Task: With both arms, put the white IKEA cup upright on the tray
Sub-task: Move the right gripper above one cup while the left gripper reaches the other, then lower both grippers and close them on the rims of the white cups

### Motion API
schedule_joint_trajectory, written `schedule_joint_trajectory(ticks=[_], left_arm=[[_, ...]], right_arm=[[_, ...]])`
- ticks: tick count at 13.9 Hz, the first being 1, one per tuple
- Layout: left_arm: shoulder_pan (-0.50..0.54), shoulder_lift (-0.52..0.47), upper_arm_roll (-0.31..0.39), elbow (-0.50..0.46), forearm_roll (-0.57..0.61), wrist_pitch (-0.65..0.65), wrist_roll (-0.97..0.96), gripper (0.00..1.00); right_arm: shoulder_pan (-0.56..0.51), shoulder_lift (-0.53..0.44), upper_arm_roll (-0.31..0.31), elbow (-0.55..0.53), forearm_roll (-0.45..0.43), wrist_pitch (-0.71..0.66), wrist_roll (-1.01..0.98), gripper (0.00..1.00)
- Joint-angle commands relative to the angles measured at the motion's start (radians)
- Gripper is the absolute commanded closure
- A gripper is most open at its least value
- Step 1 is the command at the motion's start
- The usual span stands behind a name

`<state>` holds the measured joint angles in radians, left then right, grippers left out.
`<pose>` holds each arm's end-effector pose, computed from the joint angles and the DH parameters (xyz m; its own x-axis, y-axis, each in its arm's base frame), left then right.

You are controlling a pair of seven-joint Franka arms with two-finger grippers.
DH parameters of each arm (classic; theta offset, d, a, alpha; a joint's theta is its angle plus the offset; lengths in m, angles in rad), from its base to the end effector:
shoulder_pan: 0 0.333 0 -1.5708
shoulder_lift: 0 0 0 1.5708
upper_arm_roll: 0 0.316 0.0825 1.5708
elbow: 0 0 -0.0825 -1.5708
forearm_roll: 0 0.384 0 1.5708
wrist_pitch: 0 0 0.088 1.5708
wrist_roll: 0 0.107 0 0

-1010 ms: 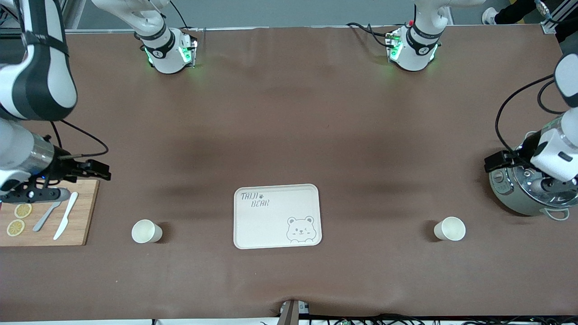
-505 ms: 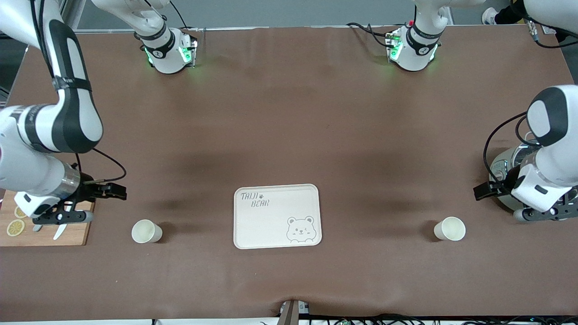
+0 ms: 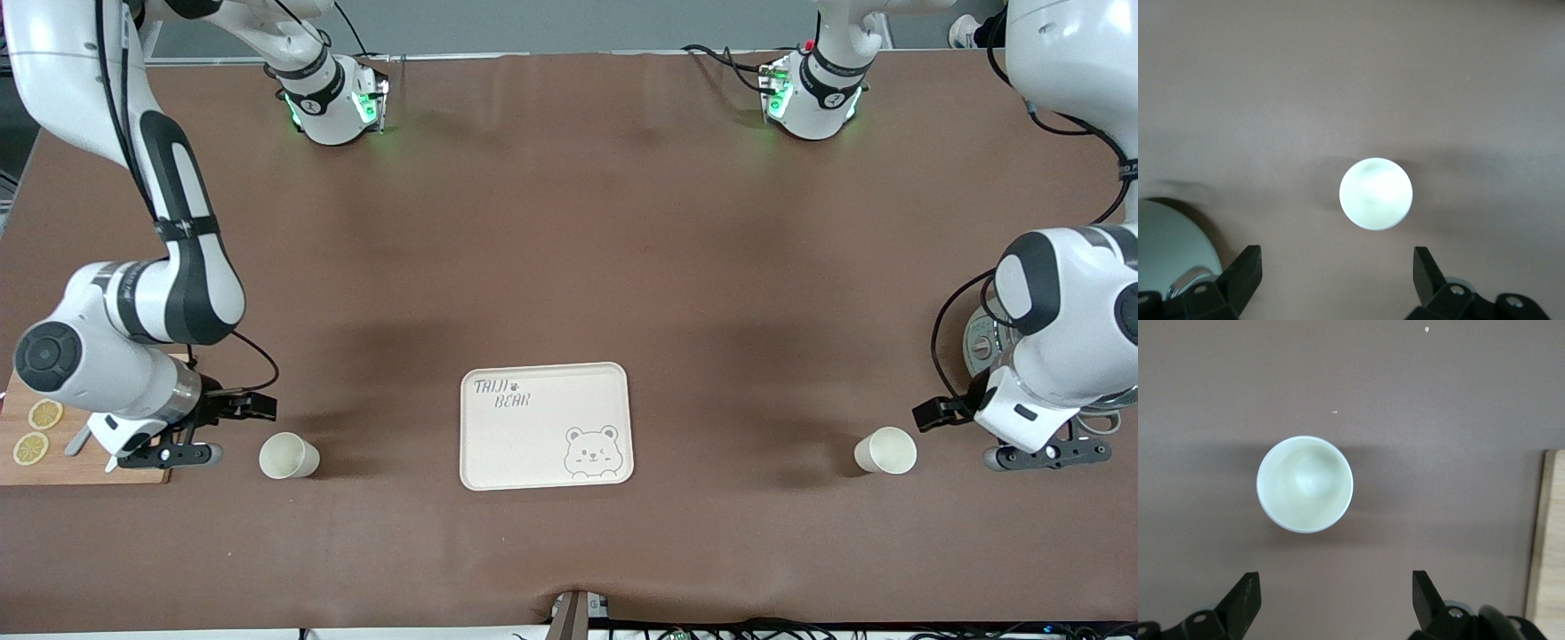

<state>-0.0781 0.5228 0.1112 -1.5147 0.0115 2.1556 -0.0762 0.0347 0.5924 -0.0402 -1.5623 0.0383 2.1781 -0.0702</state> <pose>0.7091 0.0113 0.3725 0.9889 0.0811 0.1246 0.0887 -0.9945 -0.0564 0.7012 0.0017 0.3016 0.9984 0.0502 0.0245 0.0504 -0.9987 -0.0078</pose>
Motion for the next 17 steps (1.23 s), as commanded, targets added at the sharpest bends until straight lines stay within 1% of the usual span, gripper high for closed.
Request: schedule_joint_trajectory(ticks=[1,9,14,17], left_arm=[[0.009,0.045,-0.004,0.016,0.004,0.045,0.006,0.0],[0.009,0.175,-0.002,0.019,0.005,0.148,0.007,0.0],[0.011,0.206,-0.002,0.019,0.005,0.171,0.007,0.0],[0.027,0.212,-0.002,0.019,0.002,0.187,0.0,0.0]], right_arm=[[-0.006,0.053,0.0,0.028,-0.003,0.054,0.004,0.0],[-0.009,0.115,0.0,0.093,-0.005,0.066,0.001,0.0],[-0.013,0.164,0.0,0.122,-0.006,0.117,0.0,0.0],[-0.015,0.19,0.0,0.142,-0.006,0.118,0.0,0.0]])
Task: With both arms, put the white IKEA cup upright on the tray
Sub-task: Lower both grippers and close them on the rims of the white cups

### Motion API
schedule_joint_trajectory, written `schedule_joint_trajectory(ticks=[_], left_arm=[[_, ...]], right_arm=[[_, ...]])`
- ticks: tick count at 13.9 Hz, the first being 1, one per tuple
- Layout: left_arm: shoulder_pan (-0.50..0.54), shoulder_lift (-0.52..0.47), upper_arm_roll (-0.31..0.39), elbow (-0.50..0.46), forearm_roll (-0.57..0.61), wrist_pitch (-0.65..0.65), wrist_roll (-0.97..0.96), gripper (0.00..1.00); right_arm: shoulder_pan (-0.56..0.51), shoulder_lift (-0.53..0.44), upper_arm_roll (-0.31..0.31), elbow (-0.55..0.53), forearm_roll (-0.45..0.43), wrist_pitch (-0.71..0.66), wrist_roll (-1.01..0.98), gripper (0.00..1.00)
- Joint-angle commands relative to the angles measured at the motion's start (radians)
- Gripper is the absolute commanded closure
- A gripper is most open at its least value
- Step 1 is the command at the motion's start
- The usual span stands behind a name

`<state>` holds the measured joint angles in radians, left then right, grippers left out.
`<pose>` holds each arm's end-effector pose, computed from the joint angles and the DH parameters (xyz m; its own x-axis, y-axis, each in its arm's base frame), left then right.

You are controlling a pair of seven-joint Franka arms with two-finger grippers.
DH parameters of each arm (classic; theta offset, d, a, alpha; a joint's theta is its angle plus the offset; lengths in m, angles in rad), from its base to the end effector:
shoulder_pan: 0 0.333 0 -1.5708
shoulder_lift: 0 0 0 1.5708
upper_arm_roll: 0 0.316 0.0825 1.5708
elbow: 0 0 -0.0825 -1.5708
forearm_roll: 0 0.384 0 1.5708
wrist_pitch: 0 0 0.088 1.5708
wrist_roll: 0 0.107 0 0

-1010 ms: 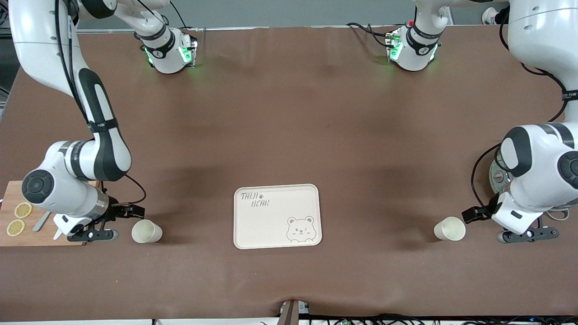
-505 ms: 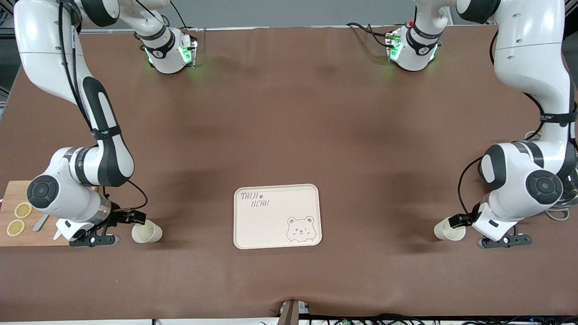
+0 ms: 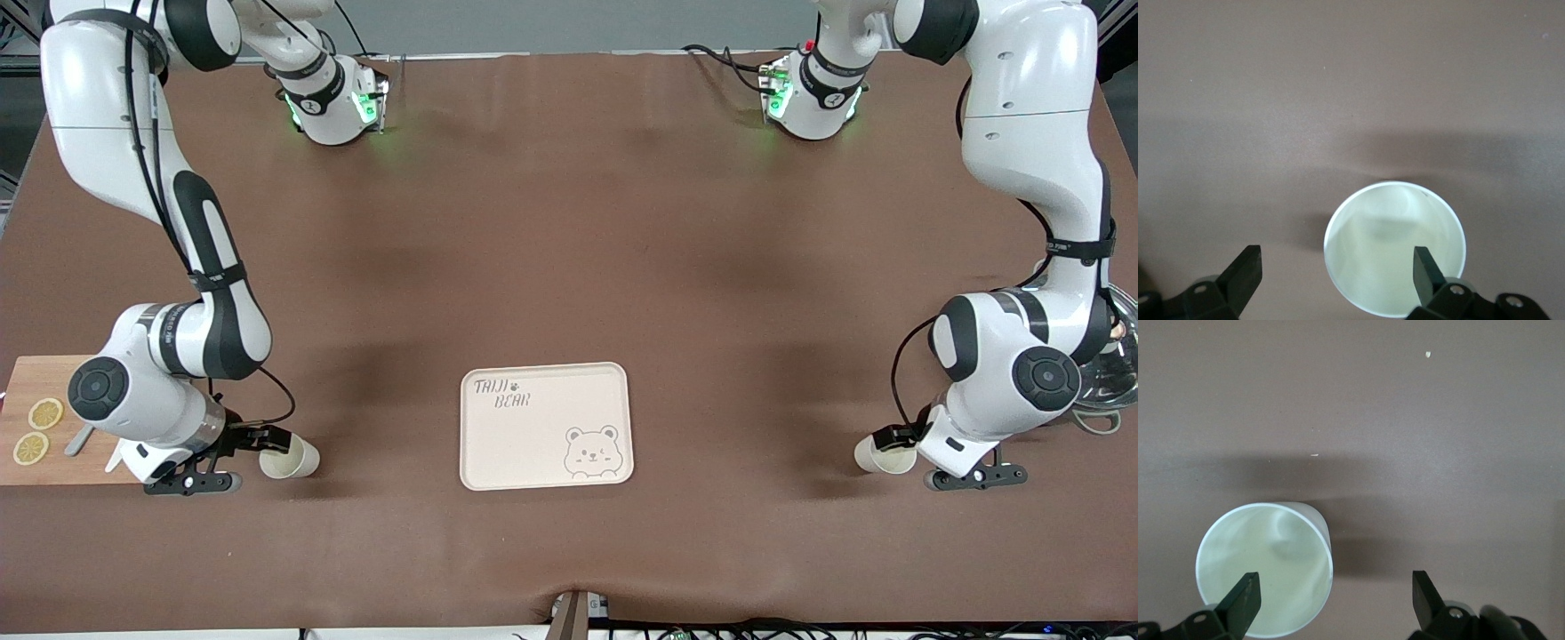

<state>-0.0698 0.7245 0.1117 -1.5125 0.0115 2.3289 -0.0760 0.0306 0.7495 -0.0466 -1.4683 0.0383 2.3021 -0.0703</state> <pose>0.7216 0.0167 0.2465 0.9922 0.0747 0.1000 0.0824 -0.9937 -0.0755 0.7285 -0.0046 0.2437 0.9954 0.0439 0.0848 0.0434 -0.9990 0.0071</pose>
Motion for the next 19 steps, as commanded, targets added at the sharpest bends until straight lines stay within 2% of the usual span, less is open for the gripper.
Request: schedule_joint_trajectory(ticks=[1,3,5,7,13,17,19], left_arm=[[0.022,0.01,-0.003,0.018,0.001,0.015,-0.001,0.1],[0.022,0.01,-0.003,0.018,0.001,0.015,-0.002,0.32],[0.022,0.01,-0.004,0.018,-0.001,0.015,-0.005,0.5],[0.021,0.01,-0.004,0.017,-0.008,0.015,-0.01,0.54],[0.018,0.01,-0.004,0.018,-0.031,0.017,-0.015,0.8],[0.013,0.009,-0.004,0.018,-0.031,0.017,-0.021,0.94],[0.011,0.006,-0.004,0.02,-0.031,0.017,-0.03,1.0]], right_arm=[[-0.011,0.045,0.007,0.058,-0.006,0.0,-0.009,0.0],[-0.011,0.068,0.007,0.059,-0.002,0.049,-0.013,0.0],[-0.011,0.07,0.007,0.057,0.003,0.056,-0.013,0.0],[-0.011,0.07,0.007,0.057,0.002,0.056,-0.014,0.0],[-0.006,0.083,0.008,0.057,0.002,0.068,-0.016,0.0],[0.0,0.085,0.008,0.057,0.002,0.066,-0.014,0.45],[0.0,0.085,0.008,0.057,0.002,0.066,-0.014,0.65]])
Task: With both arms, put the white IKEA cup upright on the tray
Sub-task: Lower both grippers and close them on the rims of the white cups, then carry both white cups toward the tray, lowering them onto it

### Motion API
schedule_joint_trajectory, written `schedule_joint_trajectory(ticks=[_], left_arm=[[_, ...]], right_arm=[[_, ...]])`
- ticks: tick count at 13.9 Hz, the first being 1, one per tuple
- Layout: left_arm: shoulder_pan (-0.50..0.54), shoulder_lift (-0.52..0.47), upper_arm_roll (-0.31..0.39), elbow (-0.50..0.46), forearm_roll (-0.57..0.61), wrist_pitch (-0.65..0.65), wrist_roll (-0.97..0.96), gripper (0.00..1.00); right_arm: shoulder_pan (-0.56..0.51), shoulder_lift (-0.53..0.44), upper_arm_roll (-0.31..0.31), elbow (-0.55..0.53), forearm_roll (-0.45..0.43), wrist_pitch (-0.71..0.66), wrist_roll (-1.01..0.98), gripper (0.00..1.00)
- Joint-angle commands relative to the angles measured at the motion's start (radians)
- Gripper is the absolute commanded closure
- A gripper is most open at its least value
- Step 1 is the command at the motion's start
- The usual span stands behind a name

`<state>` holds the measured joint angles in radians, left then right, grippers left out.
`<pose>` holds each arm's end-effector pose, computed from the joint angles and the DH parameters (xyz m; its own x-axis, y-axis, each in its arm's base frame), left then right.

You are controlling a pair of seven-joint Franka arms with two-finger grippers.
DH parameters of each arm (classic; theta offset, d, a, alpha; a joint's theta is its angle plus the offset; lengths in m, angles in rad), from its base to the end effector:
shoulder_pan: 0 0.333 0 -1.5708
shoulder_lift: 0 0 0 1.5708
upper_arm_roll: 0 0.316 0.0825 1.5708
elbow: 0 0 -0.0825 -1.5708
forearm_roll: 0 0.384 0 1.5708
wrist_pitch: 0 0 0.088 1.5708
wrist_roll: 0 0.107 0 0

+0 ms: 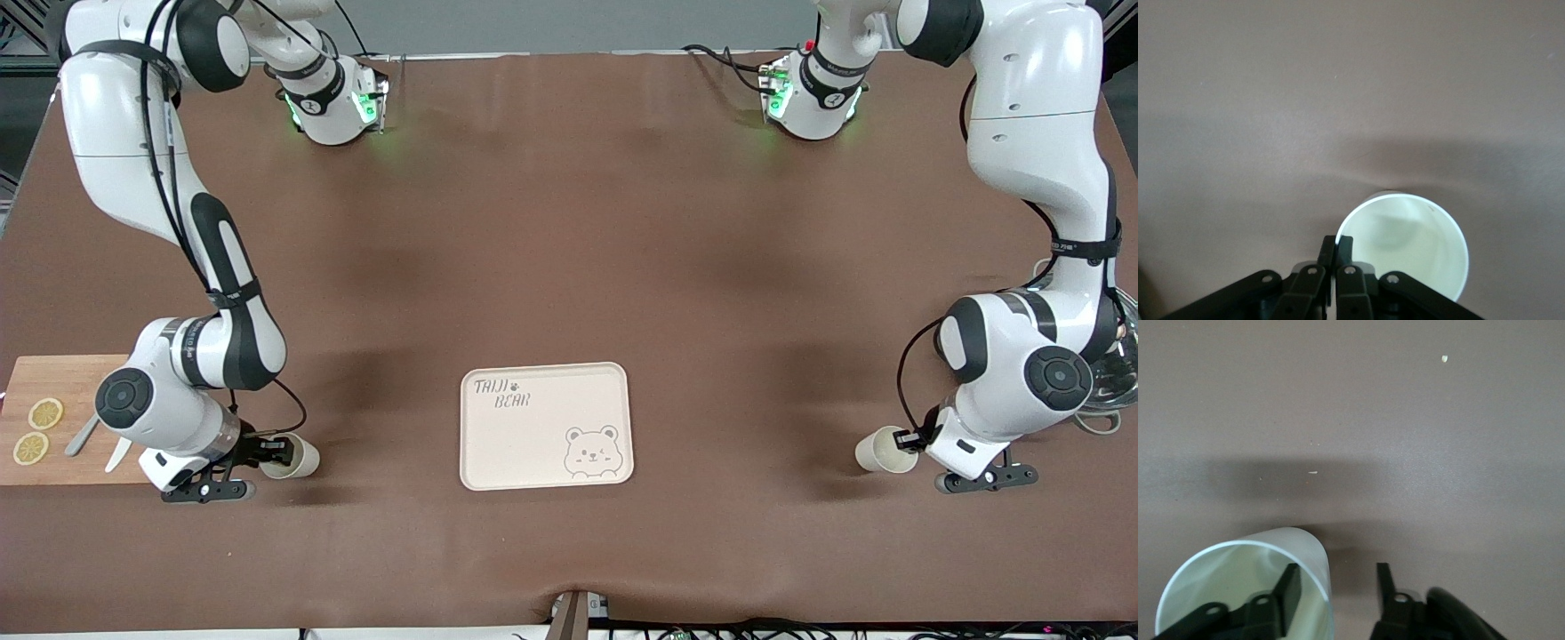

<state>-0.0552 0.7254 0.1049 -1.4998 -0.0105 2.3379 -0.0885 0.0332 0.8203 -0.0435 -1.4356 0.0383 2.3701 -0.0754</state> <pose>0.7256 0.0225 0.2522 0.9866 0.1106 0.1203 0.1174 -0.9918 -0.0507 0.7366 -0.0008 0.2132 0.9919 0.0551 0.1143 0.0542 -0.9985 0.0108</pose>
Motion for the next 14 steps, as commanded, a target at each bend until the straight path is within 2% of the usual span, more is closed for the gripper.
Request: schedule_joint_trajectory(ticks=[1,4,7,10,14], left_arm=[[-0.003,0.002,0.002,0.007,-0.009,0.008,-0.023,1.0],[-0.005,-0.018,0.001,0.012,-0.009,0.006,-0.043,1.0],[-0.015,-0.029,-0.013,0.061,-0.011,-0.005,-0.094,1.0],[-0.018,-0.052,-0.019,0.062,-0.043,-0.021,-0.145,1.0],[-0.077,-0.063,-0.019,0.118,-0.057,-0.136,-0.227,1.0]], right_arm=[[-0.003,0.014,0.005,0.026,0.002,-0.002,-0.009,0.74],[-0.003,0.013,0.005,0.026,0.003,-0.002,-0.009,1.0],[-0.003,0.013,0.005,0.024,0.003,-0.002,-0.009,1.0],[-0.001,0.013,0.005,0.024,0.003,-0.002,-0.009,1.0],[-0.004,0.007,0.026,0.027,0.003,-0.014,-0.006,1.0]])
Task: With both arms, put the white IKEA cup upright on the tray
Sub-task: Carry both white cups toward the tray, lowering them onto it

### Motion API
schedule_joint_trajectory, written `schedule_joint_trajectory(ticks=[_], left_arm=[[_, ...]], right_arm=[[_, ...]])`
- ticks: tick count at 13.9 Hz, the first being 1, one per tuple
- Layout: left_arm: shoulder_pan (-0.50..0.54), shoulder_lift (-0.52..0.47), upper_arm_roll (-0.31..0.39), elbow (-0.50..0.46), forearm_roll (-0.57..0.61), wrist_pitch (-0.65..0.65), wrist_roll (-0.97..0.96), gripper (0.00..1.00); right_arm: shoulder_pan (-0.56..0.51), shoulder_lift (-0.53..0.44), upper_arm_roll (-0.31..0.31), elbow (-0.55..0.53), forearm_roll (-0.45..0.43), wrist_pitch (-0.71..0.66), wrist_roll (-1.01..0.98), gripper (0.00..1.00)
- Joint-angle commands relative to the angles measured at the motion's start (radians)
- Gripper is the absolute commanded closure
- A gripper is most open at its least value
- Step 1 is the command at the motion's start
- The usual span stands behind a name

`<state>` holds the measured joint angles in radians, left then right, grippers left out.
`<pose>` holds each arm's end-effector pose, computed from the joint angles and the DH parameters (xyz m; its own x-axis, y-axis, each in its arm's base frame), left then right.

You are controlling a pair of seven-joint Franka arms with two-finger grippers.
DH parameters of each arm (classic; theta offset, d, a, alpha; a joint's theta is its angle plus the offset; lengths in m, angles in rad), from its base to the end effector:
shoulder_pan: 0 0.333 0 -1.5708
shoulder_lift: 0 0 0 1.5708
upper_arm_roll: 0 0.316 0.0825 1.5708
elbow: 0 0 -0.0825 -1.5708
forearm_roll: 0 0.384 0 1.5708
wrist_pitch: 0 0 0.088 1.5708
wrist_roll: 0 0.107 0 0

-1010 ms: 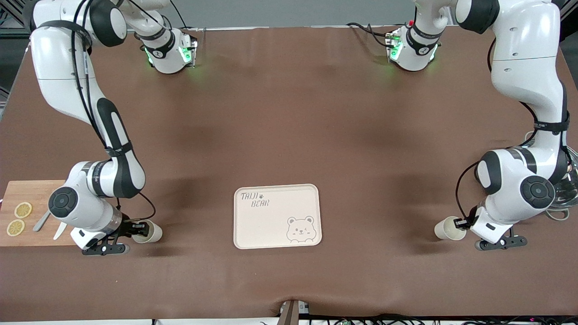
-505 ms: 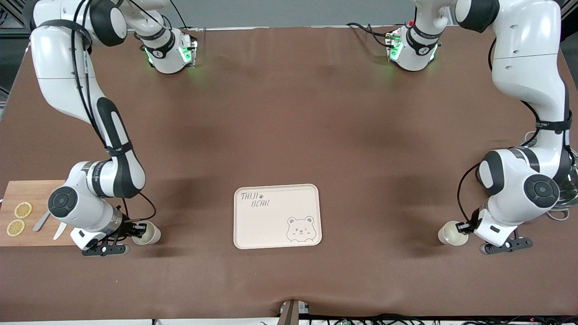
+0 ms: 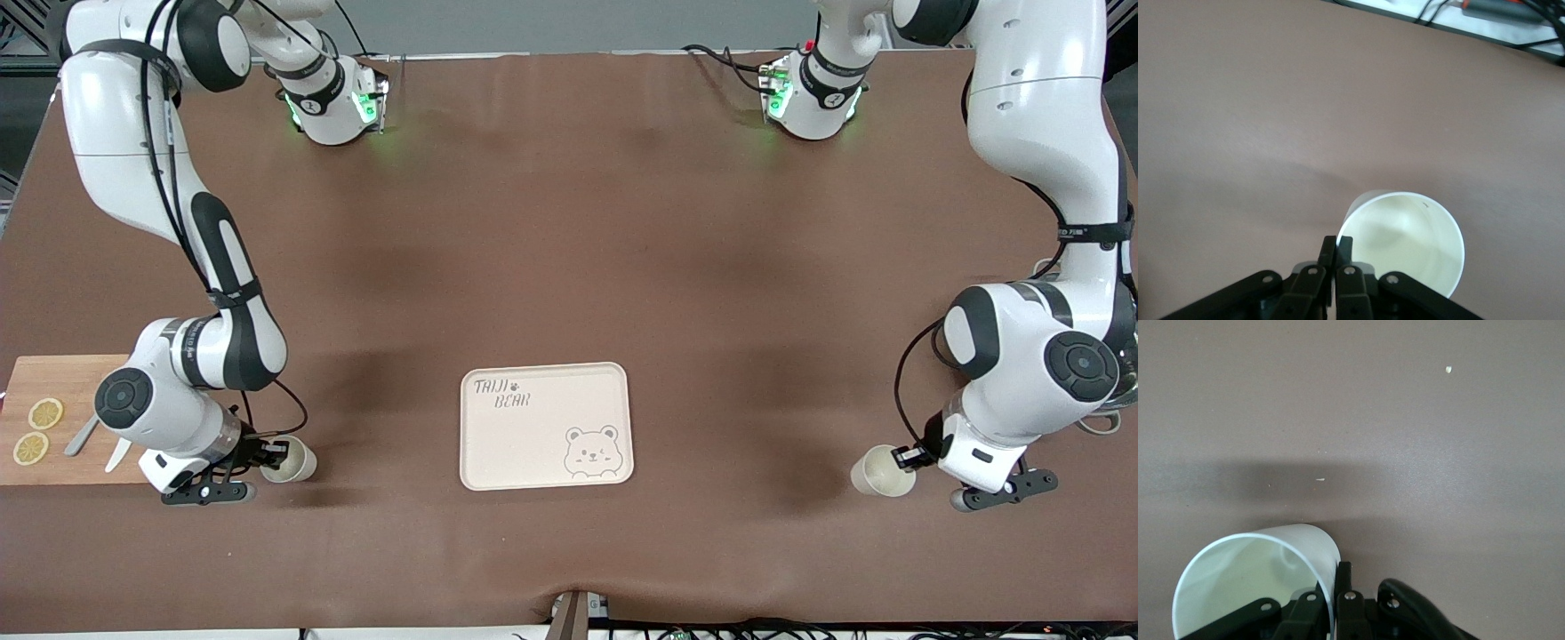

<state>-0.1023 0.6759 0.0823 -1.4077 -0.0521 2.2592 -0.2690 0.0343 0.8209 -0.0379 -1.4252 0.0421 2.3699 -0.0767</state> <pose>0.7419 -0.0291 0.3226 0.9521 0.2528 0.1723 0.2494 -0.9675 0.0413 0.7393 0.0035 0.2173 0.9905 0.0583 0.1242 0.0582 -0.9983 0.0044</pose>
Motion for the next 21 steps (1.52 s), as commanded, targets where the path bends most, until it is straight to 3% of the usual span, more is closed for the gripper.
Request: schedule_joint_trajectory(ticks=[1,3,7,15,21], left_arm=[[-0.04,-0.013,0.004,0.029,-0.015,-0.078,-0.073,1.0],[-0.069,-0.016,0.001,0.029,-0.015,-0.105,-0.139,1.0],[-0.154,-0.022,0.008,0.069,-0.014,-0.167,-0.3,1.0],[-0.315,-0.012,0.004,0.096,-0.017,-0.158,-0.636,1.0],[-0.419,0.036,0.004,0.13,-0.019,-0.083,-0.84,1.0]], right_arm=[[-0.008,0.001,0.033,0.017,0.001,-0.015,-0.002,1.0],[-0.007,-0.009,0.05,0.028,0.033,-0.047,0.0,1.0],[0.002,-0.008,0.05,0.17,0.096,-0.265,0.009,1.0],[0.104,-0.011,0.049,0.253,0.091,-0.368,0.214,1.0],[0.219,-0.011,0.044,0.281,0.088,-0.368,0.412,1.0]])
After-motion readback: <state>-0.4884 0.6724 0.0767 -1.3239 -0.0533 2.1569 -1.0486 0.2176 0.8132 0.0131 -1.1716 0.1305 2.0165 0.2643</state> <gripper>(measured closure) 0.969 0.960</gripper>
